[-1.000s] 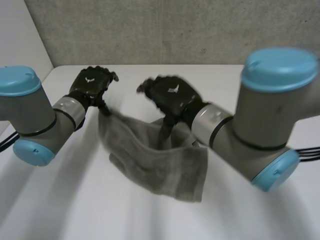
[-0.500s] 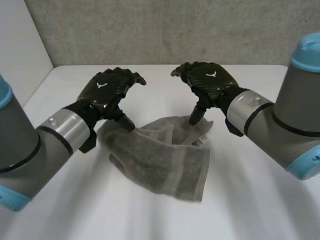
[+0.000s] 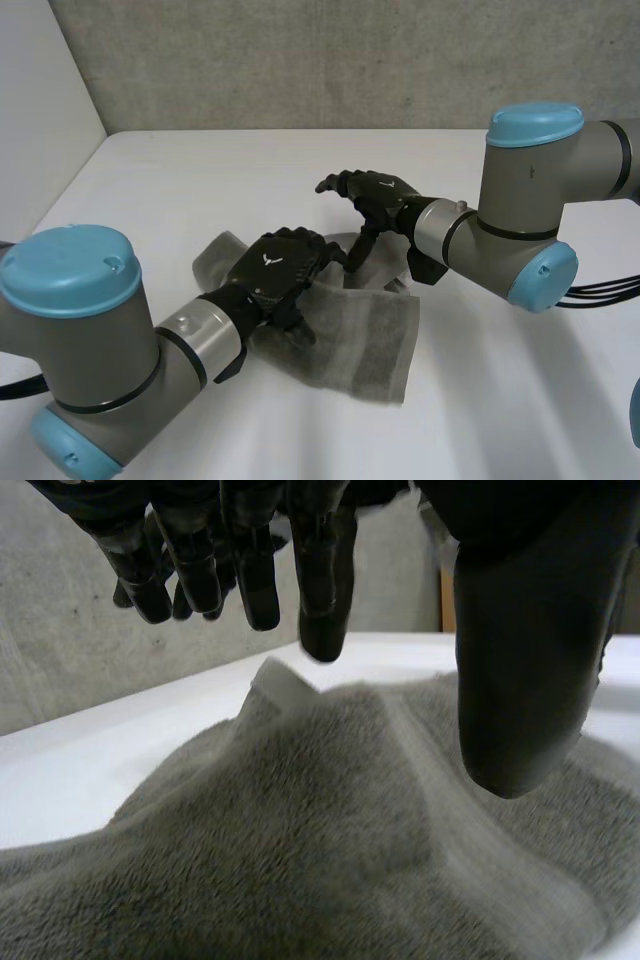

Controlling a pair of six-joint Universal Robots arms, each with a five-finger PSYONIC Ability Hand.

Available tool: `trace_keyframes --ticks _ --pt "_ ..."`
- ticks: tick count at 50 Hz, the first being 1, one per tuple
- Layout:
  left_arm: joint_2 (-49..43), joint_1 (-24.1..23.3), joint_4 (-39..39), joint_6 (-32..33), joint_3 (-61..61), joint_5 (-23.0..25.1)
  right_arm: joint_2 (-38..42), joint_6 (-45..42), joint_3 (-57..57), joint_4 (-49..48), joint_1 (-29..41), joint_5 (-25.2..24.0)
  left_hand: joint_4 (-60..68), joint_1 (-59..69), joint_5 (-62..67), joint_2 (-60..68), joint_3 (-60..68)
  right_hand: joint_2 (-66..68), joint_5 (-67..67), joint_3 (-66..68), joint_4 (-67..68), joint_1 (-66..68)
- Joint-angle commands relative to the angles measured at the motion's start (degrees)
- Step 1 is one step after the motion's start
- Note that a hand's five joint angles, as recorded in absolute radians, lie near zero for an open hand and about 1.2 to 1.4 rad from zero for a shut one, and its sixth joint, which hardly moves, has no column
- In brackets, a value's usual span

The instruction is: Fold the towel.

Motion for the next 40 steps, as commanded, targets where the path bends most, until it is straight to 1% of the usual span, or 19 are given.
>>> trace_keyframes --ticks 1,3,6,8,9,11,14,16,20,25,27,33,34,35,36,37,38,39,40 --pt "-2.39 1.12 2.07 5.29 0.35 -1.6 -1.0 -0.73 1.45 1.33 -0.19 -1.68 -3.22 1.82 0.23 0.93 -2.39 -2.16 -1.51 -2.86 -4.44 -1.27" --pt "-2.92 2.08 2.16 6.25 0.35 -2.73 -1.62 -1.34 2.94 1.86 -0.28 -2.29 -3.22 1.82 0.23 0.93 -2.39 -2.16 -1.51 -2.86 -4.44 -1.27" --pt "-3.1 2.26 2.25 6.34 0.35 -3.18 -1.71 -2.48 3.65 1.86 -0.72 -2.29 -3.22 1.82 0.23 0.93 -2.39 -2.16 -1.51 -2.86 -4.44 -1.27" --pt "-3.27 2.43 2.16 6.34 0.26 -3.44 -2.23 -5.54 5.31 1.86 -1.25 -2.12 -3.22 1.65 0.06 0.76 -2.39 -2.16 -1.51 -2.86 -4.44 -1.27" --pt "-3.27 2.43 2.16 6.34 0.26 -3.44 -2.23 -5.56 5.32 1.86 -1.25 -2.12 -3.22 1.65 0.06 0.76 -2.39 -2.16 -1.51 -2.86 -4.44 -1.27" --pt "-3.27 2.78 2.25 6.34 0.17 -3.53 -2.41 -8.8 6.55 1.86 -1.6 -1.59 -3.22 1.65 0.06 0.76 -2.39 -2.16 -1.51 -2.86 -4.44 -1.27" --pt "-3.27 2.96 2.25 6.34 0.17 -3.53 -2.5 -10.22 7.08 1.86 -1.78 -1.41 -3.22 1.49 -0.11 0.59 -2.39 -2.16 -1.51 -2.86 -4.44 -1.27" --pt "-3.45 3.14 2.25 6.34 0.26 -3.53 -2.5 -12.93 8.13 1.95 -2.3 -0.98 -3.22 1.49 -0.11 0.59 -2.39 -2.16 -1.51 -2.86 -4.44 -1.27" --pt "-4.24 3.23 2.25 6.52 0.7 -3.53 -2.5 -14.88 9.01 1.86 -2.66 -0.89 -3.22 1.49 -0.11 0.59 -2.39 -1.32 -0.67 -2.86 -4.44 -0.43" --pt "-7.4 4.1 2.34 6.69 2.19 -3.44 -2.5 -16.99 9.19 1.68 -2.83 -0.8 -3.22 0.98 -0.61 0.08 -2.39 2.04 2.7 -2.86 -4.44 2.93" --pt "-10.03 4.28 2.25 6.78 4.11 -3.35 -2.24 -18.21 9.19 1.6 -2.83 -0.8 -3.22 0.81 -0.78 -0.08 -2.39 6.39 7.05 -2.86 -4.44 7.28" --pt "-14.78 4.28 1.98 7.57 7.73 -3.18 -1.53 -20.41 9.36 1.6 -2.39 -0.71 -3.22 0.81 -0.78 -0.08 -2.39 9.44 10.1 -2.86 -4.44 10.33" --pt "-16.44 4.37 1.81 8.36 8.95 -3.18 -1.1 -21.11 9.36 1.51 -2.3 -0.71 -3.22 1.15 -0.45 0.25 -2.39 10.61 11.27 -2.86 -4.44 11.5" --pt "-17.93 4.63 1.46 9.58 10.09 -3.09 -0.57 -21.9 9.36 1.59 -2.3 -0.71 -3.22 1.82 0.22 0.92 -2.39 14.95 15.61 -2.86 -4.44 15.84" --pt "-17.95 4.63 1.46 9.59 10.1 -3.09 -0.56 -21.91 9.36 1.6 -2.3 -0.71 -3.22 1.82 0.23 0.93 -2.39 14.99 15.65 -2.86 -4.44 15.89" --pt "-18.91 5.24 1.11 10.99 10.62 -3.09 -0.3 -22.69 9.36 1.68 -2.13 -0.8 -3.22 4.65 3.06 3.76 -2.39 21.82 22.48 -2.86 -4.44 22.71" --pt "-19.26 6.03 0.58 12.3 10.8 -3.0 -0.21 -23.57 9.36 1.77 -2.13 -0.8 -3.22 10.68 9.08 9.78 -2.39 27.88 28.54 -2.86 -4.44 28.78" --pt "-19.27 6.04 0.58 12.32 10.8 -3.0 -0.21 -23.58 9.36 1.77 -2.13 -0.8 -3.22 10.74 9.14 9.84 -2.39 27.94 28.6 -2.86 -4.44 28.84" --pt "-19.44 6.56 -0.21 13.36 10.98 -3.0 -0.12 -24.36 9.36 1.86 -2.13 -0.88 -3.22 18.9 17.3 18.0 -2.39 32.61 33.27 -2.86 -4.44 33.5"
